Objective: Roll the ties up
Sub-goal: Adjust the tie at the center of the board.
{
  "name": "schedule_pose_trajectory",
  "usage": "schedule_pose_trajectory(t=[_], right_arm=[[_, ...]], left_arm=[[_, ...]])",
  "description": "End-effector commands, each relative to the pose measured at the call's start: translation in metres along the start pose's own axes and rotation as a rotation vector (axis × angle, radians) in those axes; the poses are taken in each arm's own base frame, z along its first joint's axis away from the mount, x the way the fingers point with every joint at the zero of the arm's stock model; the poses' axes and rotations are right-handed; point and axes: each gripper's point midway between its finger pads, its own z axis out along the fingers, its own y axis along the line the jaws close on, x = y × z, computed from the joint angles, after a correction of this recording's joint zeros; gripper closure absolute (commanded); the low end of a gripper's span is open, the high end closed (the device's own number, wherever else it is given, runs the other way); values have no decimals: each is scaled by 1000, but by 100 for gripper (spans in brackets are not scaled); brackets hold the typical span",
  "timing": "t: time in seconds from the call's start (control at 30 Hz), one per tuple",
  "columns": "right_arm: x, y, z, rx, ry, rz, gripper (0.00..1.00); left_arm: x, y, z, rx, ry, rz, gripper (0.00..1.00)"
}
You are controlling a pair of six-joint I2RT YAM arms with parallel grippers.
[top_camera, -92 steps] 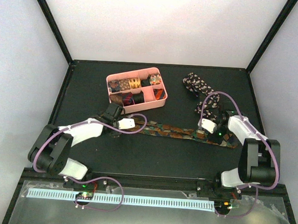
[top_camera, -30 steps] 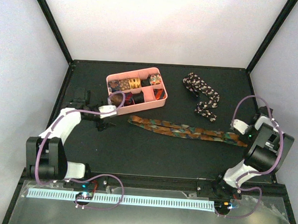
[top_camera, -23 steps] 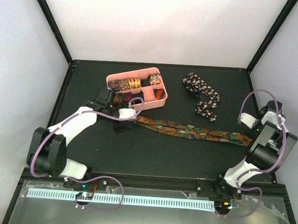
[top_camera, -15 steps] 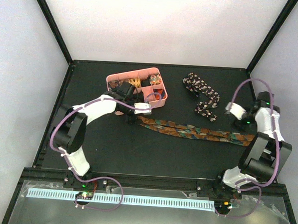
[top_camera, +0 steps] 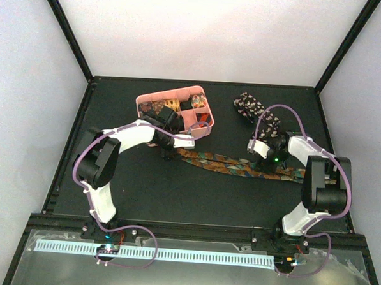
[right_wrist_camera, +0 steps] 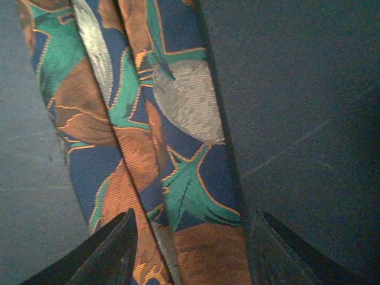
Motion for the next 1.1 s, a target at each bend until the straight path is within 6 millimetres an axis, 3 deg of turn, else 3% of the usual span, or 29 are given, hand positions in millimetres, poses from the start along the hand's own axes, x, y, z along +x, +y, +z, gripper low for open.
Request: schedule_pose_trajectory(t=[0.0, 0.13, 0.27, 0.47, 0.7, 0.83, 1.07], right_arm=[[-10, -17, 5, 35, -23, 9, 48], [-5, -14, 13, 23, 7, -3, 56], [-3, -13, 15, 26, 20, -11, 73], [-3, -3, 4, 44, 15, -47, 82], [-2, 11, -7, 68, -7, -90, 91], [-1, 21, -9, 62, -16, -127, 91], [12, 19, 5, 41, 33, -123, 78]], left_arm=[[4, 10, 2, -18, 38, -25, 29], [4, 12, 4, -15, 43, -31, 31], [4, 13, 7, -11, 51, -41, 43], [-1, 3, -5, -5, 6, -28, 62], [0, -4, -23, -43, -32, -25, 71], [3, -19, -27, -5, -43, -24, 72], [17, -34, -22, 35, -13, -35, 69]])
